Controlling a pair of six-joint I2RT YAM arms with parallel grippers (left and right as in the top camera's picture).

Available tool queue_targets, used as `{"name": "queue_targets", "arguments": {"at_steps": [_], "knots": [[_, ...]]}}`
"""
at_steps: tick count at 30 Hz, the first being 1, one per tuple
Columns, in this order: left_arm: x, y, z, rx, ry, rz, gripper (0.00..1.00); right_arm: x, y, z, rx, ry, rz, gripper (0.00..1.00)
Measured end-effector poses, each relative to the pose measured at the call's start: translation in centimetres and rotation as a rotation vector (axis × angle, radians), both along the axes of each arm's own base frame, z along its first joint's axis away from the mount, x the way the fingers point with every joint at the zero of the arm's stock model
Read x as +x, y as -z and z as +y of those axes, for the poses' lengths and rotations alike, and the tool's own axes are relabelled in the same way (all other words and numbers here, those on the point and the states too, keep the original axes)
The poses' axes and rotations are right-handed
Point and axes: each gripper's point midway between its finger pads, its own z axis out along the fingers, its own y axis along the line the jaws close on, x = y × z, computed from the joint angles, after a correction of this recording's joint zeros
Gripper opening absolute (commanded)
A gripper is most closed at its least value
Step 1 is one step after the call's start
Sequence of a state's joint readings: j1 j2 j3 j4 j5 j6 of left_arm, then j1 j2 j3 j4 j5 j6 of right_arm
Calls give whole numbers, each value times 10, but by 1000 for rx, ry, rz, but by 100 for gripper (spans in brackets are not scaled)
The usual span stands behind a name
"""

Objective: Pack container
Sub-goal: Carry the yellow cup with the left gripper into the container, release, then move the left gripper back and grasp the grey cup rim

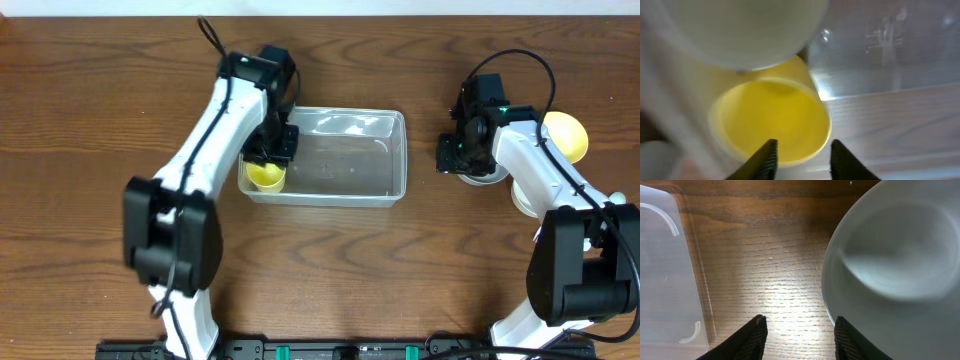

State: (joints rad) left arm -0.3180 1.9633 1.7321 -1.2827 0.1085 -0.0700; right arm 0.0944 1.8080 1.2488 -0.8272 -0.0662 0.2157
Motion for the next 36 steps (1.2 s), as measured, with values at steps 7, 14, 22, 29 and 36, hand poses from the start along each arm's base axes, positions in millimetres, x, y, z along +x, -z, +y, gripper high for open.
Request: {"name": "queue_targets", "arguments": {"at_steps": [7, 14, 22, 29, 36], "knots": [[-8, -114, 41, -32, -167, -312, 67, -1, 0, 0, 0, 0, 5, 46], [-45, -158, 121, 4, -487, -425, 68, -1, 0, 0, -1, 0, 6, 46], [-65, -97, 178, 66, -697, -417, 78, -1, 0, 0, 0, 0, 5, 45], [-70, -34, 191, 100, -738, -294, 78, -1, 0, 0, -1, 0, 6, 46], [-68, 12, 191, 126, -730, -128, 79, -1, 0, 0, -1, 0, 6, 46]]}}
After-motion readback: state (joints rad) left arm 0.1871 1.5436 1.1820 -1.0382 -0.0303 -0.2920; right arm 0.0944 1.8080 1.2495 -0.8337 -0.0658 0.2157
